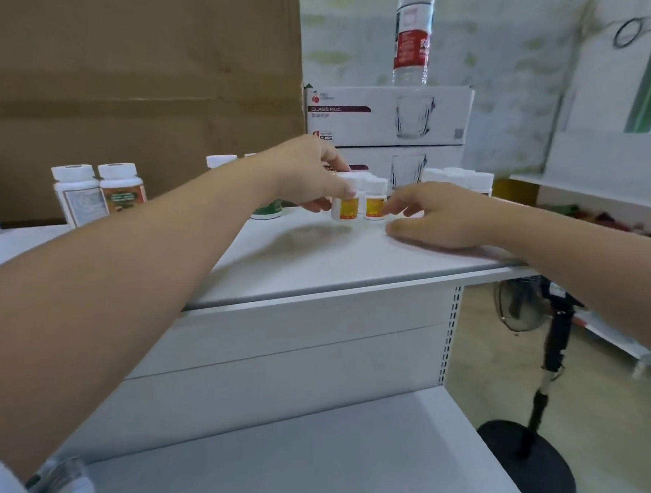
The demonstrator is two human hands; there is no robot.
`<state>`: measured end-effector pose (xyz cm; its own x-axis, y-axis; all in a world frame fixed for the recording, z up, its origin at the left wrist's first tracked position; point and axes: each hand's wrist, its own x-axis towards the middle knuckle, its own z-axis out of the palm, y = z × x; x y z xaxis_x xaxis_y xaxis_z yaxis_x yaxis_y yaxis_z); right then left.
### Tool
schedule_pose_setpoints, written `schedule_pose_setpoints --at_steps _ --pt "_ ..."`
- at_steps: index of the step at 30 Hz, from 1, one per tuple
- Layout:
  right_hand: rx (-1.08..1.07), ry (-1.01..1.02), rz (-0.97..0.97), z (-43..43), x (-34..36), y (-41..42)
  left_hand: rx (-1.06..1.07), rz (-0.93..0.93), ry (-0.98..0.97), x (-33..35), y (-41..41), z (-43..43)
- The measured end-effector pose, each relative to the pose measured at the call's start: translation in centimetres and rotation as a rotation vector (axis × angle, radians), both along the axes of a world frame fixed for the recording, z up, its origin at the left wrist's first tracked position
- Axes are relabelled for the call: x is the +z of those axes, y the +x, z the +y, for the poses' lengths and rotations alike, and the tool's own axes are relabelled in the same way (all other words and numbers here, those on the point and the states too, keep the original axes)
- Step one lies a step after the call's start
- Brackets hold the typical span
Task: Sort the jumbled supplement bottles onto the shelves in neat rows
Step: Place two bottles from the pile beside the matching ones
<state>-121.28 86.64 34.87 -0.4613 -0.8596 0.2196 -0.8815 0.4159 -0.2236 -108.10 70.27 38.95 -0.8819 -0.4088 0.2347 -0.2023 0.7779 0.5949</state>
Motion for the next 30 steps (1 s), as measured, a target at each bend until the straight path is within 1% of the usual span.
schedule_pose_setpoints --at_steps 4,13,17,20,25,27,30 --pt "0.047 0.026 0.031 -0.5 -0.8 -1.0 0.050 -0.001 0.002 -1.0 -0.9 -0.7" --pt "0.084 0.036 0.036 -1.0 -1.3 -1.7 0.145 0.132 0.011 -3.1 -2.2 -1.3" --pt "0.082 0.041 0.038 -1.0 -1.3 -1.6 0.129 0.123 -0.108 -3.9 -2.1 -1.2" --pt "0.080 0.045 0.040 -0.8 -1.2 -1.5 0.139 0.113 -0.157 -4.0 -2.2 -1.3" --pt "0.068 0.036 0.041 -0.6 -1.0 -0.9 0.218 0.052 -0.285 -4.1 -2.3 -1.6" --pt "0.061 0.034 0.042 -0.6 -0.9 -0.7 0.220 -0.027 -0.324 -3.6 -1.8 -1.3" --pt "0.032 0.045 0.073 -0.3 -0.5 -0.3 0.193 -0.179 -0.438 -2.2 0.0 -0.8"
